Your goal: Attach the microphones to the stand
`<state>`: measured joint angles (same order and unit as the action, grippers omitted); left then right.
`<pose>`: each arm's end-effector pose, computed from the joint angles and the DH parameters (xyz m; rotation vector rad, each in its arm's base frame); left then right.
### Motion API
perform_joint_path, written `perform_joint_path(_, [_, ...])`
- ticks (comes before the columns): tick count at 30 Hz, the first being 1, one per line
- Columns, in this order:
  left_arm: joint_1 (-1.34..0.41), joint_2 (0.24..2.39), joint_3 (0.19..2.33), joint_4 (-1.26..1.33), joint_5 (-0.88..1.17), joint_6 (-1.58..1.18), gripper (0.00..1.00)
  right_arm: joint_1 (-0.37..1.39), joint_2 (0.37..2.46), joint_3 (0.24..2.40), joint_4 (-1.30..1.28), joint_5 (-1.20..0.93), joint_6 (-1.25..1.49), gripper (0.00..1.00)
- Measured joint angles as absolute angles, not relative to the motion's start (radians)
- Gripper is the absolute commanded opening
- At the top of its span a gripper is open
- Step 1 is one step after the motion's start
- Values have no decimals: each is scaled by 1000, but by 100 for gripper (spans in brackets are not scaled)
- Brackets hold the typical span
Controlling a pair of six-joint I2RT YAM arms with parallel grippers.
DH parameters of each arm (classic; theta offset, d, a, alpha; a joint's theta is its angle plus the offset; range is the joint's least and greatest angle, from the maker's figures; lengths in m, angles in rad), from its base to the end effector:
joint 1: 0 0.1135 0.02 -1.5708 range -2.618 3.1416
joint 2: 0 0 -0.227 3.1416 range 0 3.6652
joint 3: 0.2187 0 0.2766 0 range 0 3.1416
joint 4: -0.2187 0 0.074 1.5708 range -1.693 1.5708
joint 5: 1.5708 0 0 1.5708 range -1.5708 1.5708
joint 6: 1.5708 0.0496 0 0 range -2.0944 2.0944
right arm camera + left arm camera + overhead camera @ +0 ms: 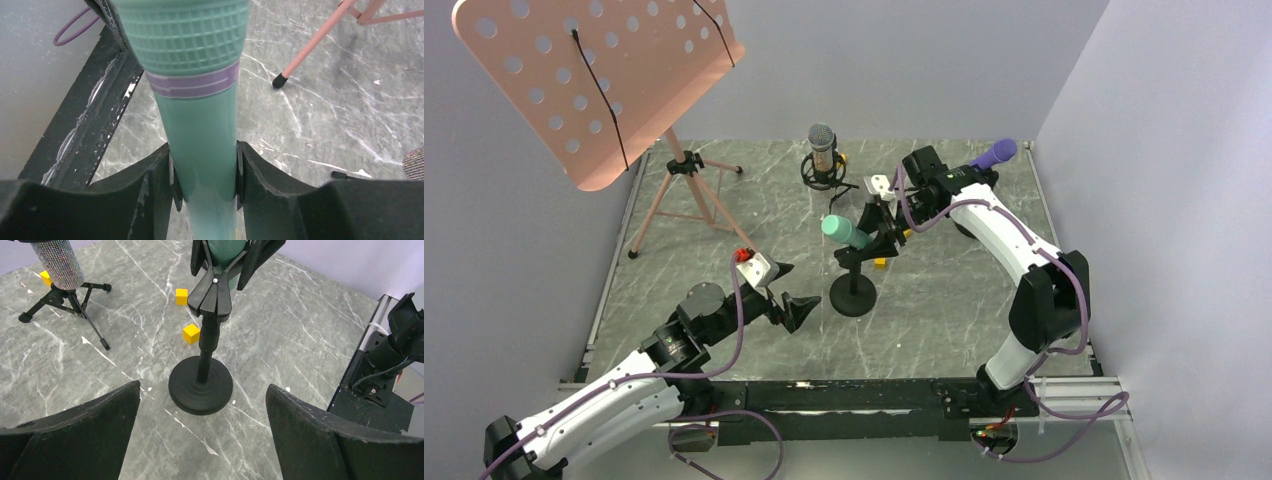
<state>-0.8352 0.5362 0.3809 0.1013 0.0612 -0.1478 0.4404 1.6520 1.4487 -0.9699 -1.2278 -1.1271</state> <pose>0.1482 -0.1683 0.2403 0.6139 1.5701 -0.7990 0.2968 0.1915 0.2604 -1.6804 1.2669 1.2413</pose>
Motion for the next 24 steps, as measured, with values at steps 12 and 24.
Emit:
perform_joint_path(12, [-835,534,381,81,55,-147,99,418,1662,1495,-984,-1206,-1104,29])
perform_joint_path(24, [-835,521,381,54,54,-147,99,218,1665,1642,-761,-1204,-802,25])
